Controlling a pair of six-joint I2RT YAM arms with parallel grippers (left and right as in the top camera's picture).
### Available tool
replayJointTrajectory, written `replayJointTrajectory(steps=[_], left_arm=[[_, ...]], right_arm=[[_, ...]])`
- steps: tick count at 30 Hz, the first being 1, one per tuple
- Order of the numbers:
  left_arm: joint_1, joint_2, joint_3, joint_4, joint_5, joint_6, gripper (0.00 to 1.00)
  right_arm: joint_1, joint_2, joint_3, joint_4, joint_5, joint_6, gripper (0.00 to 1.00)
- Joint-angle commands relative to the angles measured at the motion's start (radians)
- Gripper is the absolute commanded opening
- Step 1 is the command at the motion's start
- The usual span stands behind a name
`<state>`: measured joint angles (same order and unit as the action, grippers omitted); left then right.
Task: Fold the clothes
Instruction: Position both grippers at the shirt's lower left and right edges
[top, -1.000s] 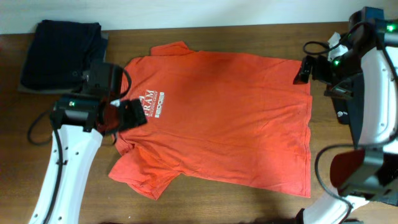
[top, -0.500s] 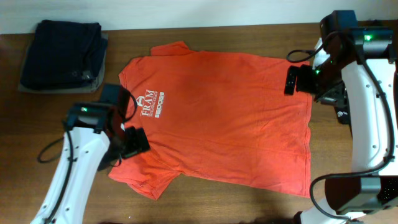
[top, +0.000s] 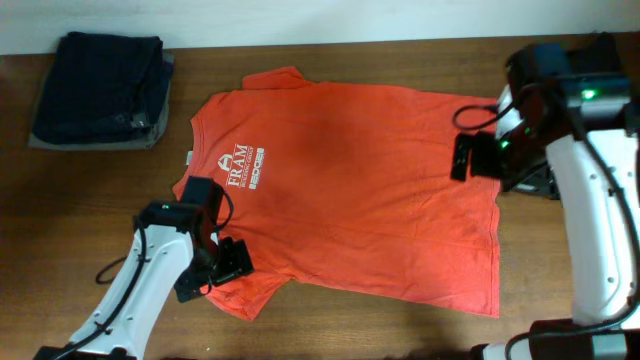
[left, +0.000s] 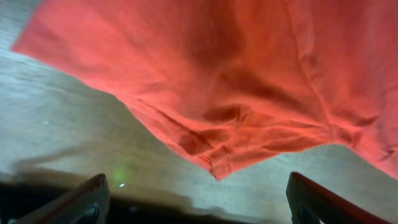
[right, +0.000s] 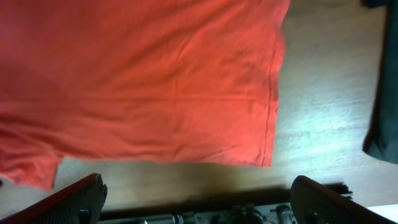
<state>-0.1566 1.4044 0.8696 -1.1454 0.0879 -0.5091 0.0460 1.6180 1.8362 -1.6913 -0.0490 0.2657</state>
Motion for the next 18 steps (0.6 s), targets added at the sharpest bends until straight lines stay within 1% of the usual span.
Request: replayJointTrajectory(steps=[1, 2, 3, 7, 12, 18], left_arm=[[0.002, -0.01, -0.031, 0.032, 0.025, 0.032, 0.9], [0.002, -0.01, -0.034, 0.039, 0.024, 0.033, 0.89], [0.002, -0.01, -0.036, 0.043, 0.02, 0.033, 0.85], [0.002, 0.014, -0.049, 0.07, 0.02, 0.04, 0.82], [0.002, 0.077, -0.061, 0.1, 0.021, 0.044, 0.73], [0.002, 0.129, -0.063, 0.105, 0.02, 0.051, 0.73]], right_arm=[[0.032, -0.032, -0.071, 0.011, 0.002, 0.014, 0.99], [0.035, -0.038, -0.089, 0.015, 0.001, 0.018, 0.99], [0.039, -0.044, -0.106, 0.02, 0.001, 0.027, 0.99], [0.041, -0.071, -0.171, 0.039, 0.001, 0.032, 0.99], [0.041, -0.088, -0.22, 0.062, -0.008, 0.032, 0.99], [0.049, -0.09, -0.252, 0.077, -0.022, 0.032, 0.99]])
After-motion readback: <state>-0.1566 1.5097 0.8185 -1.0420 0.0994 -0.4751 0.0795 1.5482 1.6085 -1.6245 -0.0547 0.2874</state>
